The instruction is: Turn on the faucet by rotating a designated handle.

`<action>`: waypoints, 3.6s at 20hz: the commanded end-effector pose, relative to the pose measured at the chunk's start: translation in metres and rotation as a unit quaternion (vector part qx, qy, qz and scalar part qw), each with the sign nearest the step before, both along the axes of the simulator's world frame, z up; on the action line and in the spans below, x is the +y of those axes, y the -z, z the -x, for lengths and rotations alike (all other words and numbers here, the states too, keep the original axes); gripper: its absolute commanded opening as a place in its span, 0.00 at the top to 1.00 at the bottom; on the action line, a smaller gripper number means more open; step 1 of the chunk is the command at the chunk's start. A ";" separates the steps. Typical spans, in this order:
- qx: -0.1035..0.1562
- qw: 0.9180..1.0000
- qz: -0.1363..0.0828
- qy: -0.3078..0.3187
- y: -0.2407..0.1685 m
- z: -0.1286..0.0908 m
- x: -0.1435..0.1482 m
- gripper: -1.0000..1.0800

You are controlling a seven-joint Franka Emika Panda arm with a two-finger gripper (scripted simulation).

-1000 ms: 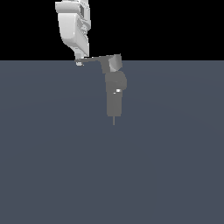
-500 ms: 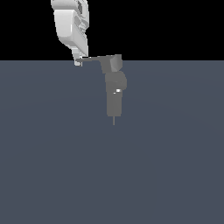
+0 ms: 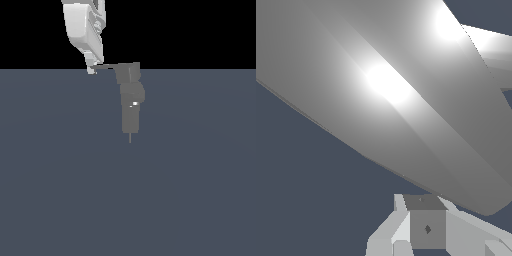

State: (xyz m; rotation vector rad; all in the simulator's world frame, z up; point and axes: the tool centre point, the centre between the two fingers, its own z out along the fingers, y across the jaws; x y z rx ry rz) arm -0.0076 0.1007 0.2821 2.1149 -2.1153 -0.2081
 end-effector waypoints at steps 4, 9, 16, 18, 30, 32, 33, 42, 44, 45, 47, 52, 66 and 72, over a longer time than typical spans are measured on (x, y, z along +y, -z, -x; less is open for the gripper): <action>0.000 1.000 0.001 0.004 -0.005 0.014 -0.018 1.00; 0.000 1.000 0.001 0.004 -0.008 0.027 -0.029 1.00; -0.001 1.000 0.000 0.004 -0.013 0.046 -0.045 1.00; -0.001 1.000 0.000 0.004 -0.015 0.052 -0.050 1.00; 0.001 1.000 0.000 0.000 -0.014 0.057 -0.107 1.00; 0.000 1.000 0.000 0.001 -0.014 0.057 -0.121 1.00; 0.000 1.000 0.000 0.002 -0.015 0.057 -0.128 1.00; 0.004 1.000 -0.002 -0.012 -0.011 0.052 -0.141 1.00; 0.004 1.000 -0.002 -0.011 -0.011 0.048 -0.147 1.00; 0.003 1.000 -0.002 -0.011 -0.010 0.045 -0.150 1.00; 0.003 1.000 -0.002 -0.010 -0.010 0.041 -0.156 1.00; 0.002 1.000 -0.001 -0.007 -0.008 0.030 -0.171 1.00; 0.000 1.000 -0.001 -0.001 -0.004 0.002 -0.211 1.00; -0.001 1.000 0.000 0.002 -0.003 -0.009 -0.227 1.00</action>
